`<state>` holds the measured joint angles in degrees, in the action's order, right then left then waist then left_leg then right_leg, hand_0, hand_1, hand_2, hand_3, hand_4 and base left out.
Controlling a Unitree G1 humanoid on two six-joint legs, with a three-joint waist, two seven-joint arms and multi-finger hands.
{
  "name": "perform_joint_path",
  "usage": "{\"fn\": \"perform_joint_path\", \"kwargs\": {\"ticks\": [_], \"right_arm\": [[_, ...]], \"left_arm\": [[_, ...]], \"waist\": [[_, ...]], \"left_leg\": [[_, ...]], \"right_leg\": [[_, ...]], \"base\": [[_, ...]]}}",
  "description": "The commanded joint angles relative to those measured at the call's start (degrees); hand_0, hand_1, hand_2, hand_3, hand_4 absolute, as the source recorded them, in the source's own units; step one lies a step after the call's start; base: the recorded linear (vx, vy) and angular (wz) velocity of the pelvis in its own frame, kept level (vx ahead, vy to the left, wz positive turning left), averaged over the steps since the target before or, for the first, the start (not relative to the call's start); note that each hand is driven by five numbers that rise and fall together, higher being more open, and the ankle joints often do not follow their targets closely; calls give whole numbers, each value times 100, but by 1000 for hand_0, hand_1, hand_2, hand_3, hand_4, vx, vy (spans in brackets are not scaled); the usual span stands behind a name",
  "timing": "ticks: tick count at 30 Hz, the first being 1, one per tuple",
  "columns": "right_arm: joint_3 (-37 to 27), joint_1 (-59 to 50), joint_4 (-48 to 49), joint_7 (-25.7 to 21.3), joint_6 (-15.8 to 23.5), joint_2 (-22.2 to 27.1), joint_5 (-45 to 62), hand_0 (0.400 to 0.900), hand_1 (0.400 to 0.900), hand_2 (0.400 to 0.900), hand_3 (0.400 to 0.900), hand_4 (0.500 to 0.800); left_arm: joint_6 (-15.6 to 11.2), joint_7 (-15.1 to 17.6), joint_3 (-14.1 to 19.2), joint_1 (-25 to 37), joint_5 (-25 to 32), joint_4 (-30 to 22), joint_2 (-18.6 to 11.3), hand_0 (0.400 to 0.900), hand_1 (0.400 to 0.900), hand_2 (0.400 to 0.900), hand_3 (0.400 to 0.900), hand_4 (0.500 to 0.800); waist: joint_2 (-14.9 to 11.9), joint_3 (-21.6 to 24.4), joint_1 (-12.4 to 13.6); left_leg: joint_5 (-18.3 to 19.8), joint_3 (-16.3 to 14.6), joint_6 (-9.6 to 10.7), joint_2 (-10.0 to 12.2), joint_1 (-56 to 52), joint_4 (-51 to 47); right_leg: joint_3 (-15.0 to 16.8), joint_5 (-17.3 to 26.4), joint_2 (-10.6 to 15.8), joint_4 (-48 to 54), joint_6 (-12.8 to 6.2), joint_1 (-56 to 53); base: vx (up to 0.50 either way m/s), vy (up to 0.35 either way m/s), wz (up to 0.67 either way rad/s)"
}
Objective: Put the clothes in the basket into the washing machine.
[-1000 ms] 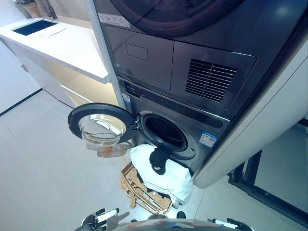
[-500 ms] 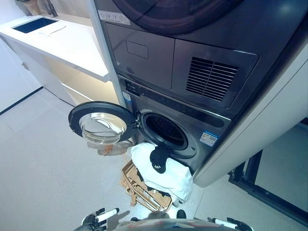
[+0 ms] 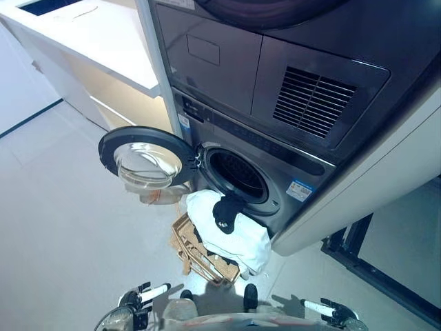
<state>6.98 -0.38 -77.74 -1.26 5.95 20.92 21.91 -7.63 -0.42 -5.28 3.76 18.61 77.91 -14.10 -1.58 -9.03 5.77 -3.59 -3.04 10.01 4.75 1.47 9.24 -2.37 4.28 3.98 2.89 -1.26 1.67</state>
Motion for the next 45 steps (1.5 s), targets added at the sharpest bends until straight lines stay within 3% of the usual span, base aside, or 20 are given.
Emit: {"fn": "perform_joint_path", "kwargs": {"ticks": [1,4,11,15,18,26,31,33,35,37,38,39,41,43,45], "right_arm": [[-70,166,93,-125,159,220,201,900,900,900,900,800],[-37,155,85,-165,174,230,183,900,900,900,900,800],[57,178,50,-202,162,113,145,900,900,900,900,800],[93,195,24,-176,143,38,114,900,900,900,900,800],[97,212,-11,-122,92,-21,90,900,900,900,900,800],[59,158,-61,-68,22,-130,35,900,900,900,900,800],[49,37,-47,-37,5,-80,48,900,900,900,900,800],[74,-21,-42,-62,2,-47,-15,900,900,900,900,800],[60,38,2,-85,21,28,-12,900,900,900,900,800],[68,43,17,-98,29,49,-20,900,900,900,900,800],[77,-4,65,-136,40,88,-33,900,900,900,900,800],[75,-4,66,-138,39,88,-34,900,900,900,900,800],[93,-53,146,-173,33,101,-79,900,900,900,900,800],[99,-60,192,-173,13,108,-119,900,900,900,900,800],[86,23,191,-153,-10,94,-122,900,900,900,900,800]], "left_arm": [[-158,95,26,-95,121,-22,-226,900,900,900,900,800],[-162,115,-10,-113,94,-50,-211,900,900,900,900,800],[-169,117,41,-262,139,-76,-209,900,900,900,900,800],[-174,111,108,-323,150,-31,-259,900,900,900,900,800],[-169,82,157,-348,106,-42,-327,900,900,900,900,800],[-181,73,212,-296,50,-125,-484,900,900,900,900,800],[-149,88,176,-150,25,-220,-654,900,900,900,900,800],[-154,126,137,-33,55,-277,-702,900,900,900,900,800],[-186,154,96,67,94,-347,-763,900,900,900,900,800],[-217,174,64,162,108,-373,-803,900,900,900,900,800],[-243,204,15,259,134,-424,-817,900,900,900,900,800],[-243,205,13,261,135,-423,-816,900,900,900,900,800],[-289,263,-11,394,222,-482,-810,900,900,900,900,800],[-309,288,-18,413,247,-518,-797,900,900,900,900,800],[-308,278,-33,396,186,-503,-770,900,900,900,900,800]], "waist": [[-67,180,24],[-56,159,139],[-19,210,262],[-75,378,300],[-211,546,358],[-431,686,446],[-376,393,356],[-200,231,277],[-158,235,204],[-127,204,168],[-143,172,133],[-129,143,109],[-119,39,34],[-185,1,-46],[-271,91,-85]], "left_leg": [[-57,-244,-258,33,552,-311],[-358,-242,-327,145,876,-705],[-628,-429,-376,226,902,-1256],[-717,-453,-414,172,716,-1250],[-526,-590,-534,27,581,-1237],[-78,-742,-803,-288,255,-1292],[98,-590,-997,-320,8,-1253],[166,-493,-1055,-283,-189,-1269],[272,-411,-1040,-421,-418,-1366],[337,-370,-988,-424,-492,-1390],[428,-354,-891,-438,-575,-1403],[450,-325,-893,-433,-612,-1396],[613,-258,-730,-386,-817,-1388],[729,-238,-673,-462,-988,-1394],[831,-204,-638,-572,-1079,-1422]], "right_leg": [[-53,-728,-132,-789,-279,-279],[46,-787,-221,-773,-268,-367],[384,-1100,-414,-652,-285,-882],[514,-1236,-264,-594,-364,-1095],[584,-1243,-65,-680,-522,-1134],[801,-763,324,-1318,-970,-770],[893,27,104,-2944,-1185,-76],[737,-3,7,-3478,-1167,231],[557,-232,181,-2901,-1011,466],[428,-414,336,-2495,-989,532],[360,-275,663,-1697,-1026,686],[323,-278,666,-1655,-1032,611],[250,183,1141,-848,-1136,903],[230,544,1289,-604,-1248,944],[406,558,1250,-530,-1277,726]], "base": [[82,-1,-11],[123,5,-28],[164,68,-35],[167,211,-26],[149,212,-25],[51,191,-7],[-22,170,9],[22,166,21],[172,118,31],[180,-19,26],[181,-69,27],[186,-129,27],[198,-125,28],[205,-102,28],[175,-92,11]]}}
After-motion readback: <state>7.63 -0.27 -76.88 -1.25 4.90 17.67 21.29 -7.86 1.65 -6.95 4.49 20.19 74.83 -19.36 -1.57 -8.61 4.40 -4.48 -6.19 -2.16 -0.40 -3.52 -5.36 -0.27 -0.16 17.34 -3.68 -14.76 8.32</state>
